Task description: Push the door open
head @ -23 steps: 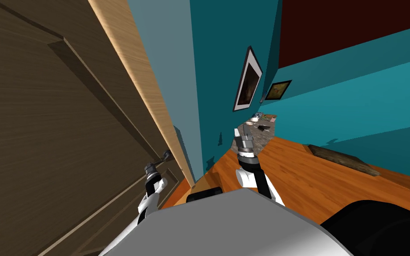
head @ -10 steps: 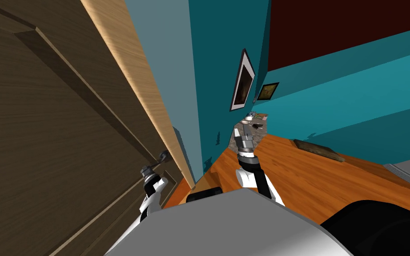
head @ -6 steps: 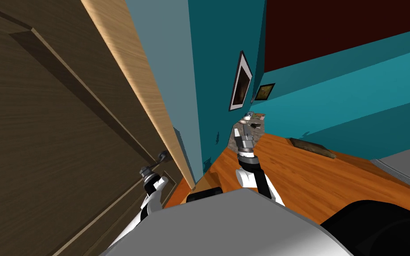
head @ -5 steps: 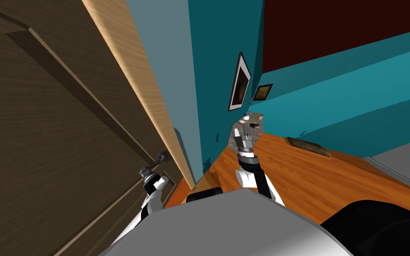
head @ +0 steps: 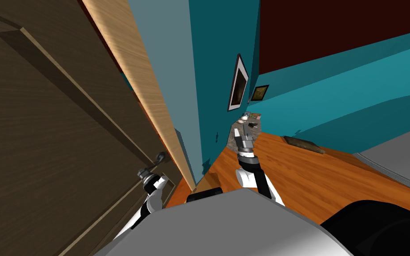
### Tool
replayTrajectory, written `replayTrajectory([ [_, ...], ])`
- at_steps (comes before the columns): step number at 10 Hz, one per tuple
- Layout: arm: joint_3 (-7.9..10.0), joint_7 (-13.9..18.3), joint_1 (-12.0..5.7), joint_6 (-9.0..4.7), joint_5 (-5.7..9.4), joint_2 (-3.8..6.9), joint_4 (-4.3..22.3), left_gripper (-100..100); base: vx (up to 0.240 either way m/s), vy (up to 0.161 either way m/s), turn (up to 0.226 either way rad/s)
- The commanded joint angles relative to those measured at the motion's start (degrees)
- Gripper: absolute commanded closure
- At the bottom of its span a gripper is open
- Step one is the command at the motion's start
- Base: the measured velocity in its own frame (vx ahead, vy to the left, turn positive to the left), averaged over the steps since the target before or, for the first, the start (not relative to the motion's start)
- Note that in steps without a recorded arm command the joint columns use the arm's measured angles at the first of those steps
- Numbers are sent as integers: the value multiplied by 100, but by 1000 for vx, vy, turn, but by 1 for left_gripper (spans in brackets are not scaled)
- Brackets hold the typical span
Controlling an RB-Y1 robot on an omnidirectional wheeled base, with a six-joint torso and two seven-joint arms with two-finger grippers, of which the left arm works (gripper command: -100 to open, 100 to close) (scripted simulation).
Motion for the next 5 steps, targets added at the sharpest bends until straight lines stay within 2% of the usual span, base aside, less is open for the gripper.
replayTrajectory([
  [1,46,-31,77,45,16,-30,-286,100,2,13,-14],
  [2,46,-31,77,45,16,-30,-294,100,0,0,0],
  [3,167,-133,34,11,62,-59,-270,100,6,14,-73],
  [4,167,-133,34,11,62,-59,-270,100,9,26,-45],
  [5,278,-226,-6,-20,105,-88,-247,100,8,37,-82],
])
